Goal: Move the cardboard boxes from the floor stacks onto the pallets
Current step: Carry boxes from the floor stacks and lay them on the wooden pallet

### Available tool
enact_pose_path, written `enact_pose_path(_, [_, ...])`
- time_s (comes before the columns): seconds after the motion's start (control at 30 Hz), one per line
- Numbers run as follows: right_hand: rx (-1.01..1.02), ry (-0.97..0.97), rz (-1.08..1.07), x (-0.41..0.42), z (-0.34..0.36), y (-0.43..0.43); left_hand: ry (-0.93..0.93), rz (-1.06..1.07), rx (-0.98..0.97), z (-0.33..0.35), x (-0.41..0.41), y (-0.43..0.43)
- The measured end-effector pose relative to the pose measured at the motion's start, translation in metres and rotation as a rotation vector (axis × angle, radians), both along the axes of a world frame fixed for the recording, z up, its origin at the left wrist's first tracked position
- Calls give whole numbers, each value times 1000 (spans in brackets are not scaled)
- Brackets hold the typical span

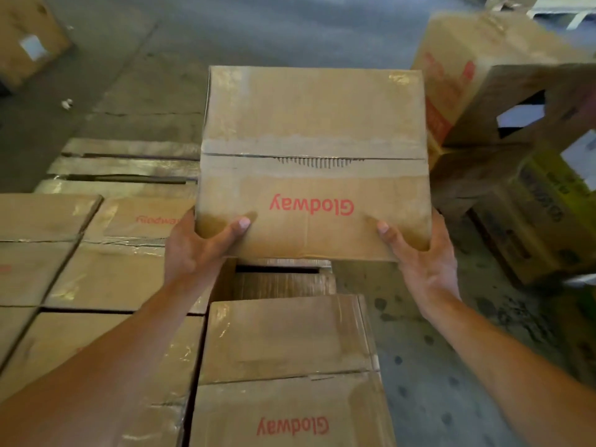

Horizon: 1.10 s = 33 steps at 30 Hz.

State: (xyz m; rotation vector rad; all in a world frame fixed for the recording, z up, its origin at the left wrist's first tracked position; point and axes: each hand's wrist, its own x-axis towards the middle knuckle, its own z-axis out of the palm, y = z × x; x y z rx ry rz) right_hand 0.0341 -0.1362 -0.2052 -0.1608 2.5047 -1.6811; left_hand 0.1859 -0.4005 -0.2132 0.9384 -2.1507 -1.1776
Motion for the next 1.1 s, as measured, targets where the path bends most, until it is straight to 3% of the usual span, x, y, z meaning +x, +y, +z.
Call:
enact_pose_path(0.33, [128, -66, -1, -2, -66, -27, -88, -39, 151, -74, -3, -45])
enact_pose_path(0.63, [265, -203, 99, -16, -125, -30, -293, 40, 137, -123, 4, -38])
enact_pose_path(1.1, [443, -346, 59, -3, -169, -33, -551, 101, 96, -153, -3, -36])
